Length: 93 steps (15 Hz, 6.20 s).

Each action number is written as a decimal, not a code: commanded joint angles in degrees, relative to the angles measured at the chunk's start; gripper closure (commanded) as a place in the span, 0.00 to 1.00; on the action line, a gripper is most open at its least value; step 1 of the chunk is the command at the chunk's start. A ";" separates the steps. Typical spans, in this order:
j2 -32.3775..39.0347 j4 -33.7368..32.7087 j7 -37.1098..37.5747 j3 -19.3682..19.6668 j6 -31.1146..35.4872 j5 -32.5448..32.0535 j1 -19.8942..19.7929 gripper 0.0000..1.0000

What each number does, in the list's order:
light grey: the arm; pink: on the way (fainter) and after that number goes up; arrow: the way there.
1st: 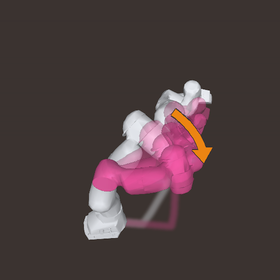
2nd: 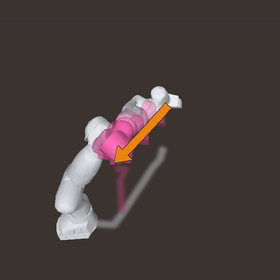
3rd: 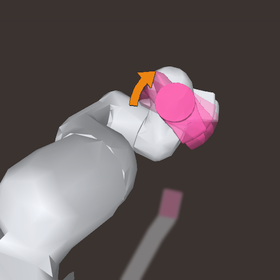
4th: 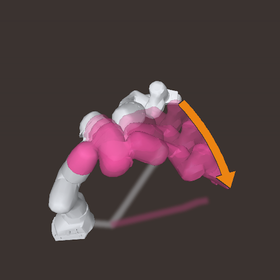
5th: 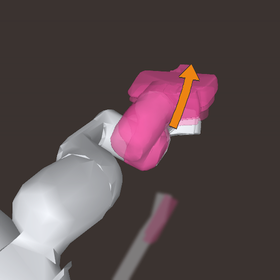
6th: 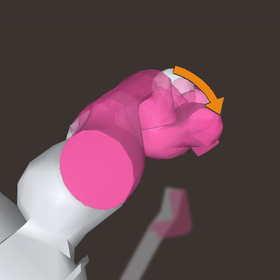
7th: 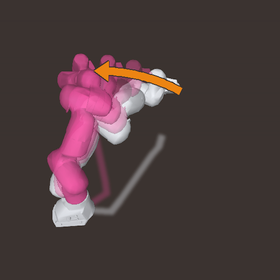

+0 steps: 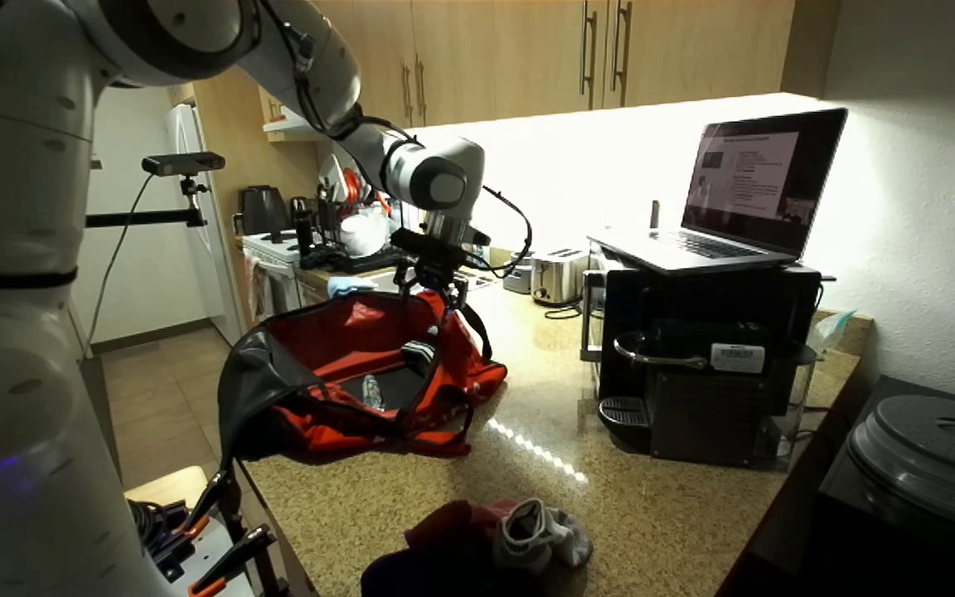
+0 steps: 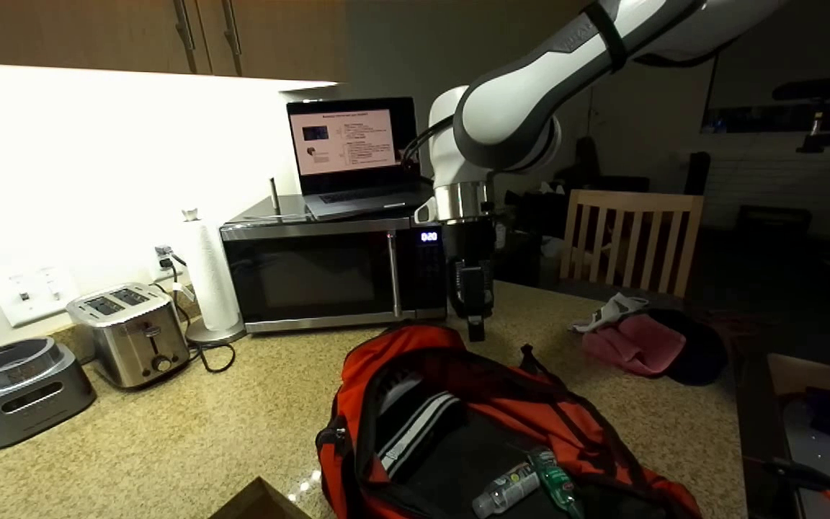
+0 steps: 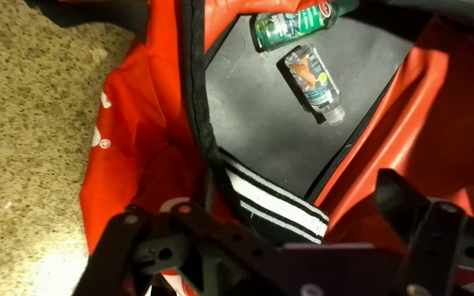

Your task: Pick up the bottle from the bag and put it on the table

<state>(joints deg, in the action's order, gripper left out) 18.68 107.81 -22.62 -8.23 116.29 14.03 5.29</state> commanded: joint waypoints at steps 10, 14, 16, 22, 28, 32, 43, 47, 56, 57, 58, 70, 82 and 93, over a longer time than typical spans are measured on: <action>6.37 -10.13 -17.70 -0.91 -12.66 -2.09 -5.63 0.00; 5.22 -8.54 -23.01 -0.26 -15.04 -2.20 -6.90 0.00; 4.77 -7.54 -23.04 -0.17 -14.90 -2.13 -6.43 0.00; 2.02 -0.52 -17.45 -1.86 -8.93 -0.99 -2.24 0.00; -2.75 9.70 -8.24 -3.03 2.41 -1.32 0.99 0.00; -6.65 16.05 -8.22 -2.90 5.27 -1.37 0.18 0.00; -8.73 20.99 -8.04 1.95 7.67 -10.72 -1.07 0.00; -8.63 20.45 -11.18 1.82 7.05 -10.45 -1.89 0.00; -8.17 18.91 -11.59 1.88 5.92 -9.67 -1.97 0.00; -8.17 18.91 -11.59 1.88 5.92 -9.67 -1.97 0.00; -8.17 18.91 -11.59 1.88 5.92 -9.67 -1.97 0.00; -7.29 18.21 -11.79 1.73 6.00 -9.36 -1.91 0.00; 4.40 7.77 -2.92 -3.42 7.83 -7.65 1.08 0.00; 11.87 4.04 1.83 -4.63 10.01 -6.77 1.05 0.00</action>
<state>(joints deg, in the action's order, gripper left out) 29.19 112.42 -21.49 -12.81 124.96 6.36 7.03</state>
